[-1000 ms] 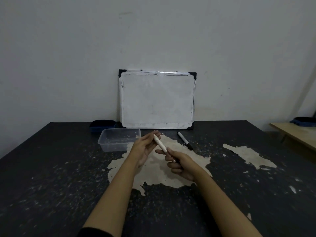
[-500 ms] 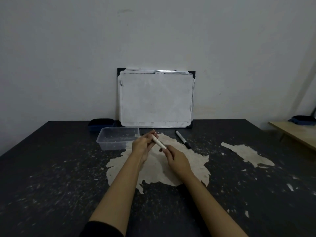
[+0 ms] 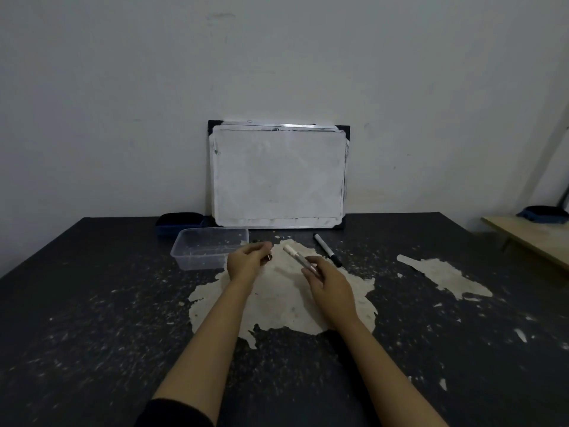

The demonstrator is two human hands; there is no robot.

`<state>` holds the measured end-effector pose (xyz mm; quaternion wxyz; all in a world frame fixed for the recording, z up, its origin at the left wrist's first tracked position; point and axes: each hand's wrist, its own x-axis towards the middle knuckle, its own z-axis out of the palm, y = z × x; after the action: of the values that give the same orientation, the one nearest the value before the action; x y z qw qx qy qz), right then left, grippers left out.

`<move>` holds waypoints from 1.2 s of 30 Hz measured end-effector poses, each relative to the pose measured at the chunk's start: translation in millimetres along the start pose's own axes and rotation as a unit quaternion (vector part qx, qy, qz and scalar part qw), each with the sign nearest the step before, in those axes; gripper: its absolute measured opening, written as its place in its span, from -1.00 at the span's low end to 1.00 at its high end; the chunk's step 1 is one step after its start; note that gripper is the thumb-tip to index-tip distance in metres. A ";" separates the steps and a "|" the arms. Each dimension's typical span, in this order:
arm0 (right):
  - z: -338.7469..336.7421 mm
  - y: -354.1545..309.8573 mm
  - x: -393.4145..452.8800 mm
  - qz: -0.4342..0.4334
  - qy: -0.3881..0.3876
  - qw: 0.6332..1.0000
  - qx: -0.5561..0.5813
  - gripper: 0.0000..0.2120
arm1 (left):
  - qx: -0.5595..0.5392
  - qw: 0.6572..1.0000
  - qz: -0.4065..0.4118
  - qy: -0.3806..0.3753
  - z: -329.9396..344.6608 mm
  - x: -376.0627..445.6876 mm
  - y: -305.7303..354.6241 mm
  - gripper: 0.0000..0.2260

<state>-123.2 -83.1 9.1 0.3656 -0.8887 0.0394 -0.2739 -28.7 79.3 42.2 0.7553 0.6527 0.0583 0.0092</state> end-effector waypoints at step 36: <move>-17.3 -73.2 56.5 -0.122 0.077 0.977 0.156 -0.76 | -0.317 0.880 -0.271 -0.228 -8.2 -28.0 8.7 -0.55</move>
<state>-93.8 -55.9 94.2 0.4595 -0.7950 -0.0847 -0.3868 -56.8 86.1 51.8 0.8873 0.3209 0.0530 -0.3268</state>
